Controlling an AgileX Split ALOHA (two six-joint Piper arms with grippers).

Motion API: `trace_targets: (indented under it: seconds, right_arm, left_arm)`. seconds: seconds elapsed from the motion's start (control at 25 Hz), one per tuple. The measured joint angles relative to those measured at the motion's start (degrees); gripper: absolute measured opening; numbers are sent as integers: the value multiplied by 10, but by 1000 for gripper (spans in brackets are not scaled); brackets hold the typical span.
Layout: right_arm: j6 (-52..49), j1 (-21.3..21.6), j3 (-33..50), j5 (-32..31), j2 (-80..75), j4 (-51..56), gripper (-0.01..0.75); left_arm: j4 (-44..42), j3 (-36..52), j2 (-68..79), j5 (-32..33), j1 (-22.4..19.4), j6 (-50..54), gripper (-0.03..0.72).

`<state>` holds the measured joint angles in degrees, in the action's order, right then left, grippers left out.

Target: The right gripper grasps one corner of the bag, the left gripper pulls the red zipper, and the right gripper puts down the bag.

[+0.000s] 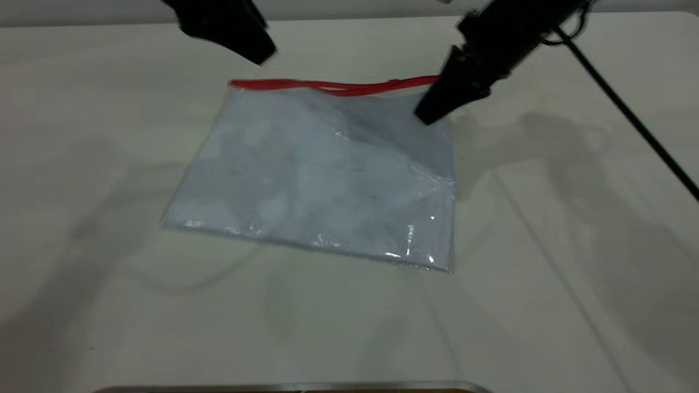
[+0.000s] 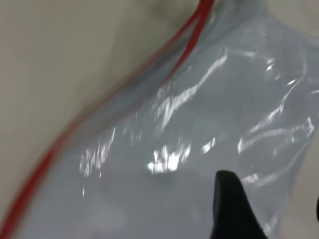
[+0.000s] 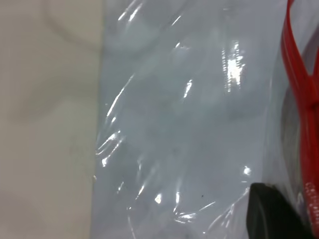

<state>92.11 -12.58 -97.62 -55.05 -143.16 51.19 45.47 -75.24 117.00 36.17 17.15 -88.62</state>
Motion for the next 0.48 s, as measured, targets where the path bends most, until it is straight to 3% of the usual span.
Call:
trace_targets:
  seconds: [0.48]
  right_arm:
    - [1, -54, -49, -36, 0, -33, 35]
  left_arm:
    - [116, -1, 62, -16, 10, -98, 464]
